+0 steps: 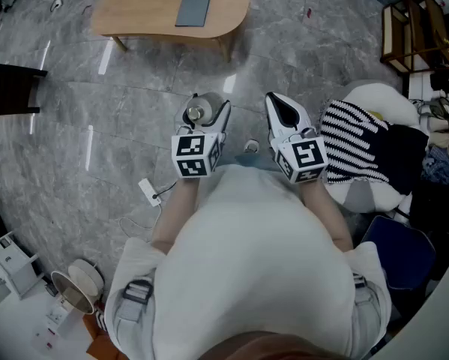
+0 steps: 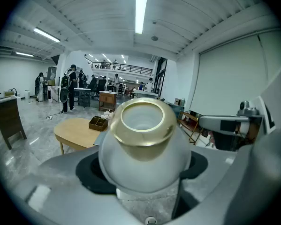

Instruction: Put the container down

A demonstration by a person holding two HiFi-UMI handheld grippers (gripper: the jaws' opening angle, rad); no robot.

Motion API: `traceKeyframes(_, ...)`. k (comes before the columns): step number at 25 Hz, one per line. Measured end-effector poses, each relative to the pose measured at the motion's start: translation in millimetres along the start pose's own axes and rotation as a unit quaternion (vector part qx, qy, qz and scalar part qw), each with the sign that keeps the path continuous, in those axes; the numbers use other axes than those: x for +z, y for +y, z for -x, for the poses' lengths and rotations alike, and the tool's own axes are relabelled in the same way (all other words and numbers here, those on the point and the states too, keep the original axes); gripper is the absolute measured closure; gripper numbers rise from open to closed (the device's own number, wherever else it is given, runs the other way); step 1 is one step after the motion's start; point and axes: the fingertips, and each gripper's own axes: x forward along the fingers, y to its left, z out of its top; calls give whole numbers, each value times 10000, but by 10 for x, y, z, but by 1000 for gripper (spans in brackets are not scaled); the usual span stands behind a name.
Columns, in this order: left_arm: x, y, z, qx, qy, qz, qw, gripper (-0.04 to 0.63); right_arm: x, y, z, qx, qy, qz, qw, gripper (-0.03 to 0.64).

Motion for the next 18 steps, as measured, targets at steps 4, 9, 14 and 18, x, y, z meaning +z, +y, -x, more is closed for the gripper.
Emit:
traceKeyframes(4,-14,-104,254,-92,-77,-76,9999,244,-27,132,165,-46,-31,-94,9999,620)
traceKeyframes(9,-15,-35,425,-57,-132,-125,9998,244,-29,347,178,58,-37,-88,9999,620)
traceKeyframes(14,-16,28,449,74,-156,-91,9998,244,44,355,148,129,-90,-35,9999,620)
traceKeyframes(18,-8,51,402,183,-212,46,9996,244,30,273,100,291,-58,-202,9994,620)
